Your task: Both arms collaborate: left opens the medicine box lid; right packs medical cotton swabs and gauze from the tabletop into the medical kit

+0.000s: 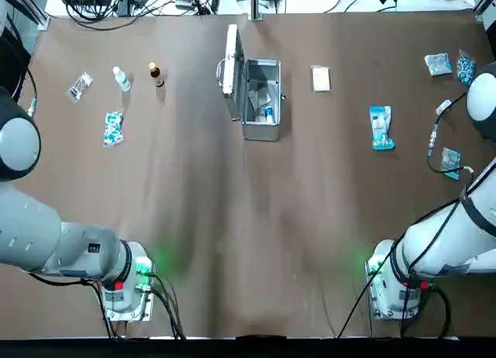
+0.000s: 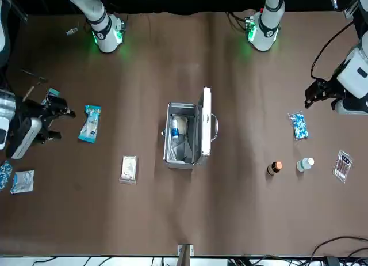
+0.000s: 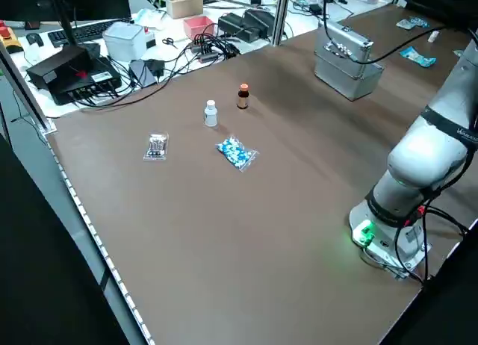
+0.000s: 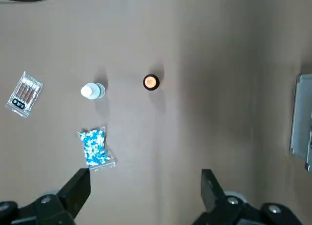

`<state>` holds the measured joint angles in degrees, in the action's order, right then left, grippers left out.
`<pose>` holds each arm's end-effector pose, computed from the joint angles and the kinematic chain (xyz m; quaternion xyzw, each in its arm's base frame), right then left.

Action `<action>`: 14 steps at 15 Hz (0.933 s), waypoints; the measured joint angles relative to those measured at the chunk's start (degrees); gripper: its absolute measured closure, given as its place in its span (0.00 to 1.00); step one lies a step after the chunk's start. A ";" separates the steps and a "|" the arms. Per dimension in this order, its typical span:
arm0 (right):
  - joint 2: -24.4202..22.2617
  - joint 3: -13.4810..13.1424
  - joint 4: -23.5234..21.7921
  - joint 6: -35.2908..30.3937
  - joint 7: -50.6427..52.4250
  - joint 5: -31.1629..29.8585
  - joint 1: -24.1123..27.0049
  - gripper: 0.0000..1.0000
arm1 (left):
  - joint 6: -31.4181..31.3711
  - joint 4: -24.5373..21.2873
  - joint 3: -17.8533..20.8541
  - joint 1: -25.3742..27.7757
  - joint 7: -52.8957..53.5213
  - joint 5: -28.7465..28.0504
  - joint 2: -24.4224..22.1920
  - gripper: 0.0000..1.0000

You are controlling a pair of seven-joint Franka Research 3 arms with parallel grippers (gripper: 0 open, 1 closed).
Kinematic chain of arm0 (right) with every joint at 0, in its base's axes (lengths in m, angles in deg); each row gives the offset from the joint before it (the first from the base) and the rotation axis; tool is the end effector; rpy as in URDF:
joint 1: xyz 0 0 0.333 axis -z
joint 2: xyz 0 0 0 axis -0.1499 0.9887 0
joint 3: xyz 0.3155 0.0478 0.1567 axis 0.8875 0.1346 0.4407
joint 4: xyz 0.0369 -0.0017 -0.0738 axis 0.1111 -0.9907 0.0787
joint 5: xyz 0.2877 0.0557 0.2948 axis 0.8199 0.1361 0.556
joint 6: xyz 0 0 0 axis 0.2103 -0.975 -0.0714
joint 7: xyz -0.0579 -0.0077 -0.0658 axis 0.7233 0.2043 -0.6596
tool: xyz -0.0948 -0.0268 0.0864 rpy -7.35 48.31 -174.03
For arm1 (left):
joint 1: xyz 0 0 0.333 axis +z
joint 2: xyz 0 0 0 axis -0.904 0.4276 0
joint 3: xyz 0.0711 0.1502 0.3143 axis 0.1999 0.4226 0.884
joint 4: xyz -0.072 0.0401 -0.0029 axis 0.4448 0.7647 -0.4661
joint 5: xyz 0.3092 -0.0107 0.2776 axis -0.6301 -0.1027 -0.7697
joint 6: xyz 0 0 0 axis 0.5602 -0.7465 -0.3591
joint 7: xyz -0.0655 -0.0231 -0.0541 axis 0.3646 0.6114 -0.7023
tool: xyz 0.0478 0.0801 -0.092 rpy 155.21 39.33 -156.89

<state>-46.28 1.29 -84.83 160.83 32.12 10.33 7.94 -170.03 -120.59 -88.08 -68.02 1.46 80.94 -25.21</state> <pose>0.6672 0.0195 0.5604 -0.9485 -0.2555 0.0220 0.1859 0.5999 -0.0591 0.6303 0.9991 -0.0348 0.0257 0.0011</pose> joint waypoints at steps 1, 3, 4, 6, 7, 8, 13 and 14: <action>0.03 -0.09 -0.18 -0.16 -1.22 -2.60 0.00 0.01 | 0.01 -0.05 -0.01 -0.22 0.00 0.00 0.01 0.00; 0.13 -0.11 -0.73 -0.32 -5.62 -6.36 -0.02 0.01 | 0.01 -0.16 -0.17 -0.70 0.00 0.00 0.06 0.00; 0.22 -0.10 -0.93 -0.45 -9.11 -7.86 -0.04 0.01 | 0.01 -0.17 -0.28 -0.96 0.00 0.00 0.08 0.00; 0.30 -0.11 -2.22 -1.01 -16.61 -10.03 -0.05 0.01 | 0.01 -0.17 -0.37 -1.30 0.00 0.00 0.09 0.00; 0.32 -0.11 -3.54 -1.34 -19.97 -10.53 -0.04 0.01 | 0.01 -0.17 -0.43 -1.31 0.00 0.00 0.09 0.00; 0.40 -0.14 -5.27 -1.38 -22.19 -10.78 -0.03 0.01 | 0.01 -0.17 -0.44 -1.31 0.00 0.00 0.09 0.00; 0.96 -0.70 -16.29 2.13 -24.42 -12.97 1.55 0.04 | 0.01 -0.15 -0.37 -0.94 0.00 0.00 0.07 0.00; 0.99 -0.76 -18.43 3.72 -24.43 -13.18 1.94 0.04 | 0.01 -0.15 -0.33 -0.87 0.00 0.00 0.05 0.00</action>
<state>-45.29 0.53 -103.26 164.55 7.69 -2.85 9.88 -170.02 -120.74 -88.41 -68.88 1.47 80.94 -25.15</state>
